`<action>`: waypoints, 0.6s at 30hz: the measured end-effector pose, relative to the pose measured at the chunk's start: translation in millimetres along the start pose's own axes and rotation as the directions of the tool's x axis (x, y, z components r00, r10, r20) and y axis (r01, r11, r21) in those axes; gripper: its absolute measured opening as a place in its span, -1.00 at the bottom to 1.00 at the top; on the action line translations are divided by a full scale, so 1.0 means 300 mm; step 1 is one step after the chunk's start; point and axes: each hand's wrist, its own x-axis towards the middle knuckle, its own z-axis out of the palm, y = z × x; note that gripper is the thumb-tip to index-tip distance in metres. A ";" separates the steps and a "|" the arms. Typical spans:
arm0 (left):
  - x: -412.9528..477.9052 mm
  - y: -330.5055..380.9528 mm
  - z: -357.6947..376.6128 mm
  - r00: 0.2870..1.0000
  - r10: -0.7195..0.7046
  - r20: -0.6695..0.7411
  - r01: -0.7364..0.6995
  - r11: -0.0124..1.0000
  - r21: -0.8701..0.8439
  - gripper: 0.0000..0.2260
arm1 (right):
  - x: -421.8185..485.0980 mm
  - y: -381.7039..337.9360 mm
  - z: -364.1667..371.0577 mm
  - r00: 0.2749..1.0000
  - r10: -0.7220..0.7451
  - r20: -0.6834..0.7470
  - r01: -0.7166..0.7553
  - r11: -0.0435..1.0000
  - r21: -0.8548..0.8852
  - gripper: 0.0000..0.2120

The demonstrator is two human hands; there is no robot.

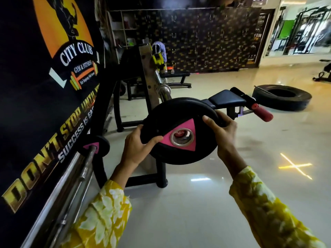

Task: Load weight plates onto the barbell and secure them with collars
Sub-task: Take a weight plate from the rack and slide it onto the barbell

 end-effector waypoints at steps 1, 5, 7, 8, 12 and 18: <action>0.003 -0.004 0.006 1.000 -0.014 -0.003 0.014 1.000 0.003 -0.43 | 0.013 0.014 -0.003 1.000 0.008 0.008 -0.008 1.000 0.009 -0.60; 0.018 -0.011 0.012 1.000 -0.002 -0.023 0.003 0.999 0.052 -0.44 | 0.050 0.056 -0.006 0.998 0.045 0.043 -0.047 0.997 0.062 -0.61; 0.031 -0.017 0.008 1.000 0.012 -0.024 -0.010 0.995 0.097 -0.42 | 0.055 0.067 0.004 0.997 0.057 0.059 -0.060 0.996 0.065 -0.65; 0.038 -0.021 0.009 1.000 0.011 -0.022 -0.009 0.993 0.119 -0.41 | 0.061 0.072 0.009 0.996 0.059 0.063 -0.063 0.996 0.060 -0.65; 0.079 -0.050 0.035 0.998 0.006 -0.060 0.003 0.989 0.147 -0.42 | 0.116 0.090 0.036 0.997 0.053 0.057 -0.055 0.998 0.027 -0.61; 0.117 -0.089 0.103 0.985 0.026 -0.168 0.010 0.978 0.211 -0.38 | 0.184 0.149 0.090 0.976 -0.214 0.028 0.216 0.957 -0.194 -0.63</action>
